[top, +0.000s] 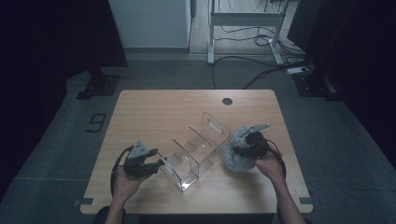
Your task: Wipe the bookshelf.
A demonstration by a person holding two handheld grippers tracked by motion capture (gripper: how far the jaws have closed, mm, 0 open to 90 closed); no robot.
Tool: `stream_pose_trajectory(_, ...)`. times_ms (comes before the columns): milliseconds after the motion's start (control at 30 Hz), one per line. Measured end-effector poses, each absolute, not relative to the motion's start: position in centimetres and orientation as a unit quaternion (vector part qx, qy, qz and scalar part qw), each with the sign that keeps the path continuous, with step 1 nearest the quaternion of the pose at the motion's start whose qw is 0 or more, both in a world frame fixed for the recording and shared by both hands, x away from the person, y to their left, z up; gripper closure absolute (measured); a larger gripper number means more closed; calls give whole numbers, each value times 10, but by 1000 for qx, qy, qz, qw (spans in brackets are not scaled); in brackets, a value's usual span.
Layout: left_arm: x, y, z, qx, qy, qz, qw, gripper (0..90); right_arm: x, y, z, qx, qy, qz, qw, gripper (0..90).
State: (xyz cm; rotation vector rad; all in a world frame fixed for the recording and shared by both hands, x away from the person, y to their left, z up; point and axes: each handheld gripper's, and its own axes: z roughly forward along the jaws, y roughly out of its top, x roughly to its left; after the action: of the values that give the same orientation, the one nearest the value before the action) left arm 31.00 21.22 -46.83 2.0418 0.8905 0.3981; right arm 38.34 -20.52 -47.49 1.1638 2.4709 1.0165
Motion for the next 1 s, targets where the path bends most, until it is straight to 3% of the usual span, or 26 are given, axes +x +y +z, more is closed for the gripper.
stream_pose_trajectory(333,310,212,-468,818,353,154,427,447,392,-197,-486,371,850,361,95,604)
stream_pose_trajectory(1000,309,211,-469,816,356,154,429,445,403,-178,-523,386,875,277,89,602)
